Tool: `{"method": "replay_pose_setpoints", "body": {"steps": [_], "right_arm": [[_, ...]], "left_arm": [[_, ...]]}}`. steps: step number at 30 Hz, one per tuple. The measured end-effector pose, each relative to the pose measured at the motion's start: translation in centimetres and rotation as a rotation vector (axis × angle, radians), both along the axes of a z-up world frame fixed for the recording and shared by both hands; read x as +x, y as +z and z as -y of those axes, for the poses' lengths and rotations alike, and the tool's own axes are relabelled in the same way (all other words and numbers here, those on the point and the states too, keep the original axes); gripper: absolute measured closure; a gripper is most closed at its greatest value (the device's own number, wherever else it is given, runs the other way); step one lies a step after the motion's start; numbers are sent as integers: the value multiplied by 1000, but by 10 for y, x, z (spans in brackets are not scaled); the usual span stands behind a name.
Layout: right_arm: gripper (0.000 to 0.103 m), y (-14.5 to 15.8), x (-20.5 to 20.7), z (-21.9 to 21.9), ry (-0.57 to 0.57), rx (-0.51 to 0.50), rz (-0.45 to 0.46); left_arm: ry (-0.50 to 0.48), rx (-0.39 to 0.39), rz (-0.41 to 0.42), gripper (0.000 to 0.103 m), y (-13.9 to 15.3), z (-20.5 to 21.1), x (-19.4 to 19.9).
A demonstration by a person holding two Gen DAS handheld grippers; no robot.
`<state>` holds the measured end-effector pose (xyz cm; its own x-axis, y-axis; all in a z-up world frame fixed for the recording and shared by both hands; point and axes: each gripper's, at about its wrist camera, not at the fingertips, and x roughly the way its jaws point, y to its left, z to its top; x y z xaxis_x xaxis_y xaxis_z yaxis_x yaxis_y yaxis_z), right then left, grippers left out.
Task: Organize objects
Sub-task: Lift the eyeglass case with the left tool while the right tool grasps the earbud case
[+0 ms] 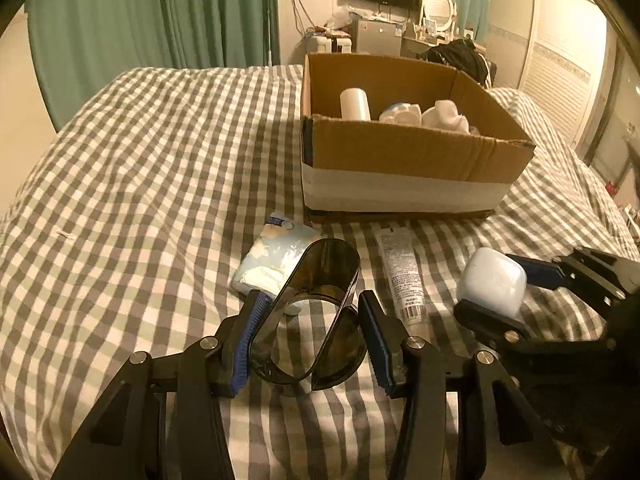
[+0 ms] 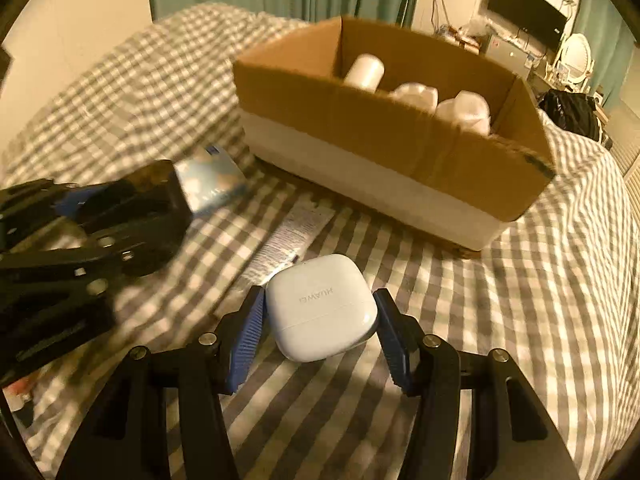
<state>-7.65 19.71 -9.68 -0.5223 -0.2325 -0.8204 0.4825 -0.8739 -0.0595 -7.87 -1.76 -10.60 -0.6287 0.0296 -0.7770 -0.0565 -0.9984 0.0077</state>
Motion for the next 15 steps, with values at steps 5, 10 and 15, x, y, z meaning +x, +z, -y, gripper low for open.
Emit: {"method": "replay_pose_setpoints", "body": {"steps": [5,10,15], "right_arm": [[49,20,20,-10,-5,-76,-9],[49,43,33,-8,-17,-124,-31],[49,63,47,-12,-15,-144,-61]], "left_arm": [[4,12,-8,54,9,1,12],[4,18,-32,54,23,-2,25],[-23,23,-70,54,45,-10,34]]}}
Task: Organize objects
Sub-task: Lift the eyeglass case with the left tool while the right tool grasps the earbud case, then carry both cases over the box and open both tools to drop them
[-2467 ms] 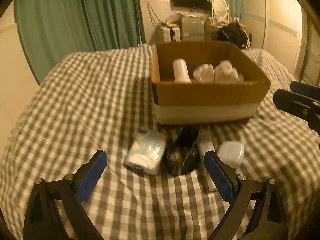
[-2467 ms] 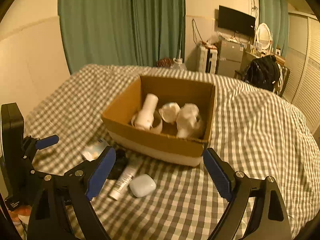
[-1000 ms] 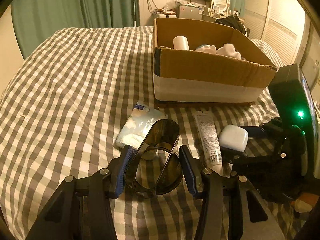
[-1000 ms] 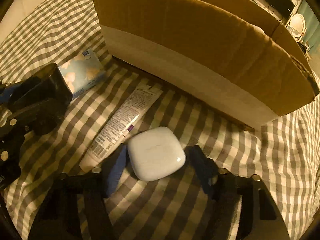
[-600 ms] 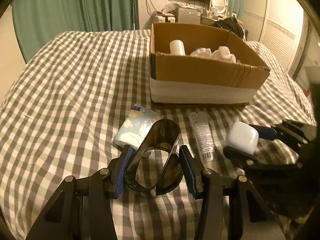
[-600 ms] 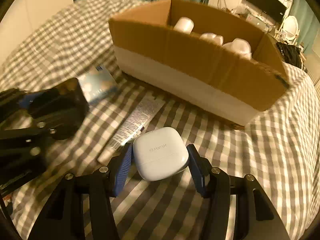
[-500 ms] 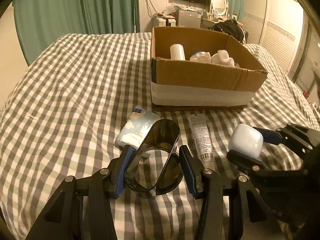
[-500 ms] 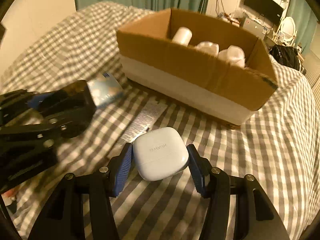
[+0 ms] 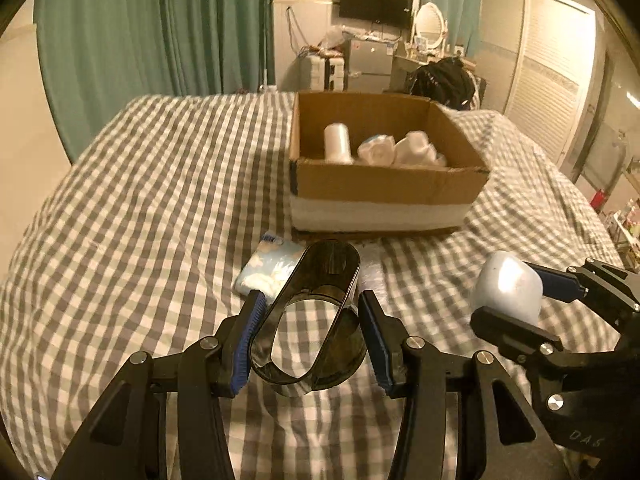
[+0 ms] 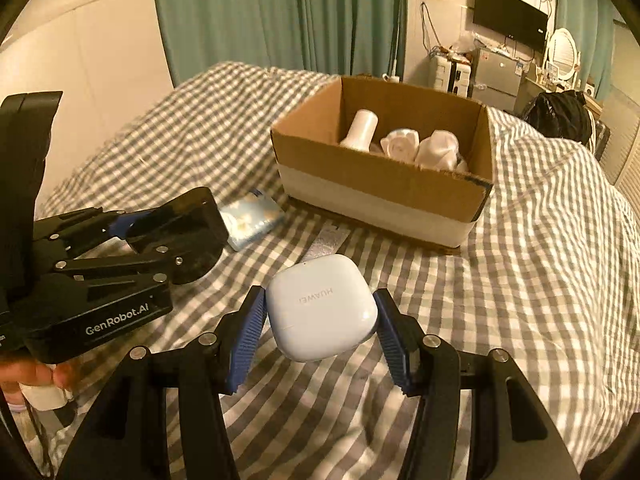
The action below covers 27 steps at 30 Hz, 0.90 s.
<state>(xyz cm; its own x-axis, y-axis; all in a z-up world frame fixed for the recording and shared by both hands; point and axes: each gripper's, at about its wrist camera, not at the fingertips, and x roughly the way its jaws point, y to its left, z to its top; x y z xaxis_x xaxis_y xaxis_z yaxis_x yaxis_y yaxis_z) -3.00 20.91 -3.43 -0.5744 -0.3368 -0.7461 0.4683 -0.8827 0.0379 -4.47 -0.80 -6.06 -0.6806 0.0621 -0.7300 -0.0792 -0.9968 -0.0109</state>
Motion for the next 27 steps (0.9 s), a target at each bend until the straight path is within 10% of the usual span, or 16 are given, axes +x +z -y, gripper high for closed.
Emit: {"method": "replay_pose_setpoints", "body": {"steps": [27], "right_arm": [[49,121,-58,-41,-82,-83,-241]], "left_arm": [[-79,-48,-219,54,106,-33,-91]]}}
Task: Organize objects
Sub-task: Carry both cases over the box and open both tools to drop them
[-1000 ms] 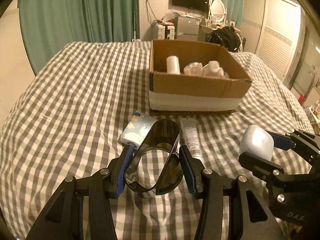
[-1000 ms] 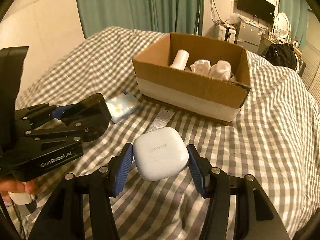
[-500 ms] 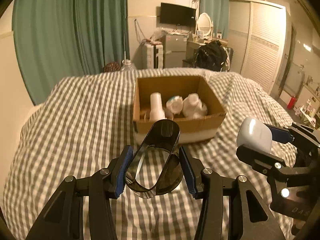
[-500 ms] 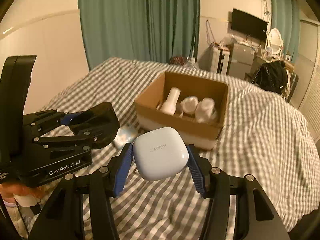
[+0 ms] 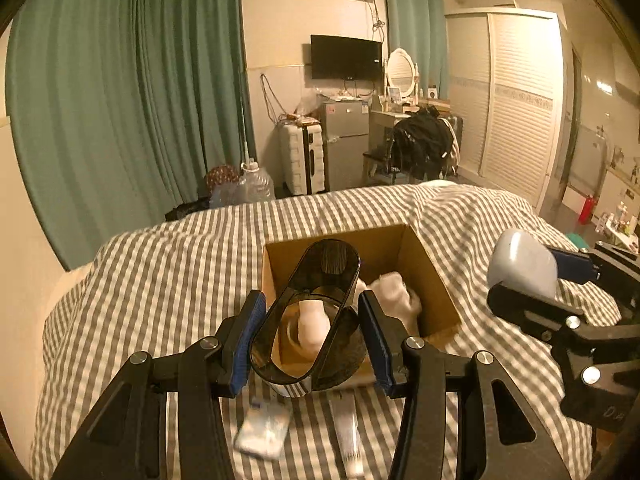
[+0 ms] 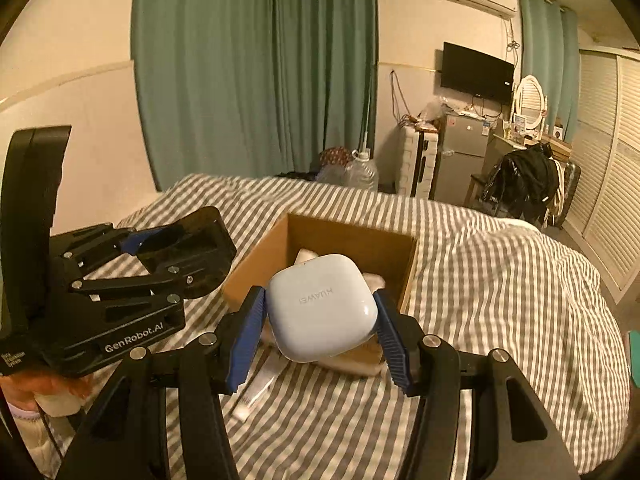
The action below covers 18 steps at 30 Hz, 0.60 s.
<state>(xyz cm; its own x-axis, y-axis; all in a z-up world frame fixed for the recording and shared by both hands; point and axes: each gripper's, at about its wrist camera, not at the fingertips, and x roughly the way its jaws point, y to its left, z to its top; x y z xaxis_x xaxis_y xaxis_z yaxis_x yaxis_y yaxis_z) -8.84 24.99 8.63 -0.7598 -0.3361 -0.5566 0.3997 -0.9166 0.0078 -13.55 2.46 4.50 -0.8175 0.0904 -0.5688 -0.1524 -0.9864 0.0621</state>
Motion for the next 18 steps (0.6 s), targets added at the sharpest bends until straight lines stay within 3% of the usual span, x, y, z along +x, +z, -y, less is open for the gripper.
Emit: {"method": "replay_pose_setpoints", "body": {"steps": [8,18], "right_arm": [[49,7,-56,-1,-26,-40,-4],[49,-24,-124,8,-40,-44,47]], "left_arm": [[-9,12,48,54,-19,-2,-61],[-34,58,157,54,-69,2,-126]]}}
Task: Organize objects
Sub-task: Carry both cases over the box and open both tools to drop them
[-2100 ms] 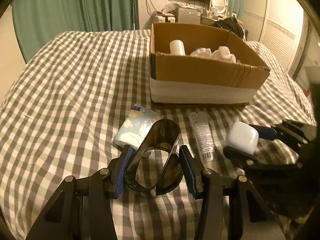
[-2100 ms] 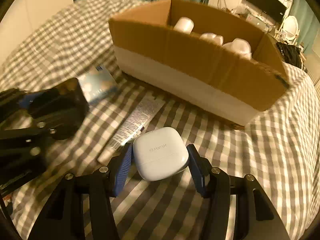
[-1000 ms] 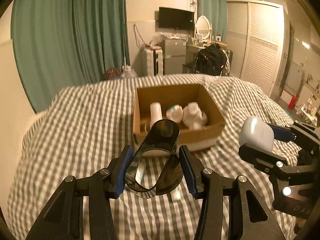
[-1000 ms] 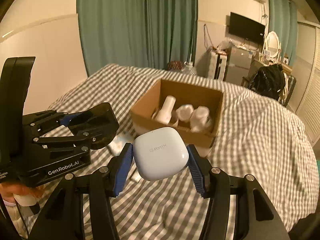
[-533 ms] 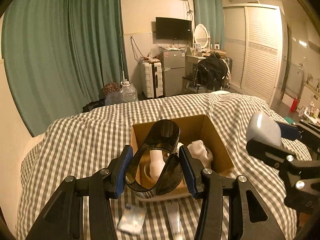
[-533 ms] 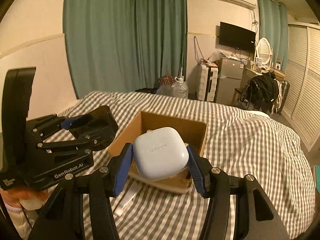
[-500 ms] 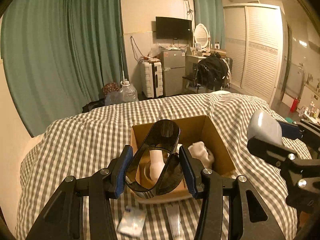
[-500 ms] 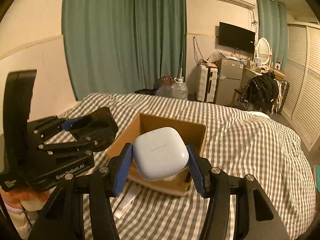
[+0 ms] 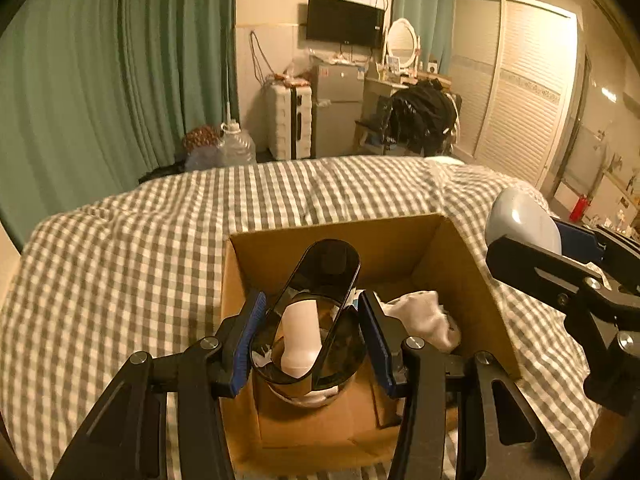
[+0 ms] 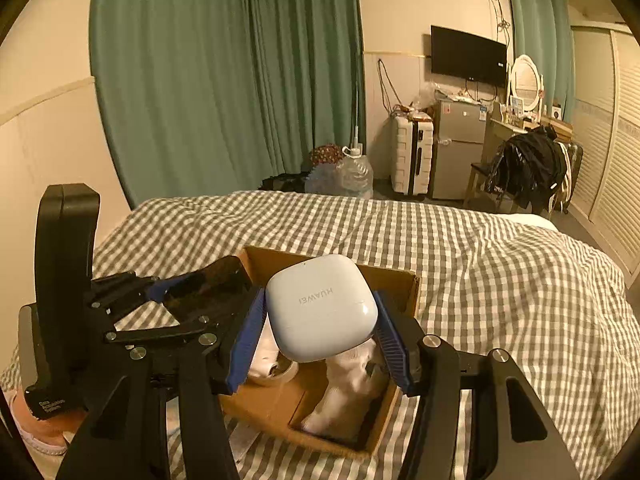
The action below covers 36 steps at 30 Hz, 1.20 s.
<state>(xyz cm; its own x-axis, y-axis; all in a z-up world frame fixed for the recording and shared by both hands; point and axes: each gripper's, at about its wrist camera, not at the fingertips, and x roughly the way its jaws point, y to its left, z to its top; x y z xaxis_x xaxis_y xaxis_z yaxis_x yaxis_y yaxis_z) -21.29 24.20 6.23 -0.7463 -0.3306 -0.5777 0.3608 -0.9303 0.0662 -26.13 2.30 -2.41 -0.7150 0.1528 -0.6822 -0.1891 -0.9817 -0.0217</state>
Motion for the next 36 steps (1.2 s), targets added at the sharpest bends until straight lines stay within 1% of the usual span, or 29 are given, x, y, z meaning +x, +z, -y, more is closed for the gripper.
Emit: {"method": "replay_pose_setpoints", "body": {"steps": [3,8,12,16,19,20,21,23,24,25,26,28,29,30,31,32,36], "right_arm": [[49,-14,-17,-1,-7,7,25],[49,-51,-35,-2,-11,4,103],[49,-69,-38,-3,-17,-1,149],[49,-72,-38,-8,-29,-22,161],[48,-70,-35,-11,-35,-37,156],[48,-70,-33,-11,-39,-41,155],[43,-68,-31,-12,-43,-45,150],[33,-61,-27,-16,-53,-56,128],[32,-56,-24,-18,-58,-65,113],[32,-50,-21,-20,-61,-74,98],[30,-46,-18,-21,-63,-79,88],[28,-35,-7,-23,-72,-81,68],[28,-31,-3,-24,-75,-79,59],[28,-26,3,-25,-78,-76,50],[28,-20,10,-25,-81,-71,41],[28,-15,15,-25,-83,-68,34],[27,13,42,-26,-94,-55,-8]], "left_arm": [[0,-12,14,54,-14,0,-8],[-12,-3,42,56,-35,-2,-10],[-29,-8,43,56,-38,-7,-6],[-35,-17,27,56,-34,-8,0],[-26,-14,18,55,-30,-7,4],[-22,-14,17,53,-29,-6,6],[-17,-14,17,51,-27,-4,7],[-4,-12,10,37,-21,-2,11],[3,-9,3,34,-18,0,14],[10,-4,-6,28,-13,2,18],[16,1,-13,26,-9,4,22],[22,6,-29,25,1,7,32],[23,6,-36,23,6,8,36],[28,3,-49,19,14,10,44],[32,1,-61,12,20,12,48],[35,0,-78,10,26,13,54],[38,-7,-134,7,55,17,79]]}}
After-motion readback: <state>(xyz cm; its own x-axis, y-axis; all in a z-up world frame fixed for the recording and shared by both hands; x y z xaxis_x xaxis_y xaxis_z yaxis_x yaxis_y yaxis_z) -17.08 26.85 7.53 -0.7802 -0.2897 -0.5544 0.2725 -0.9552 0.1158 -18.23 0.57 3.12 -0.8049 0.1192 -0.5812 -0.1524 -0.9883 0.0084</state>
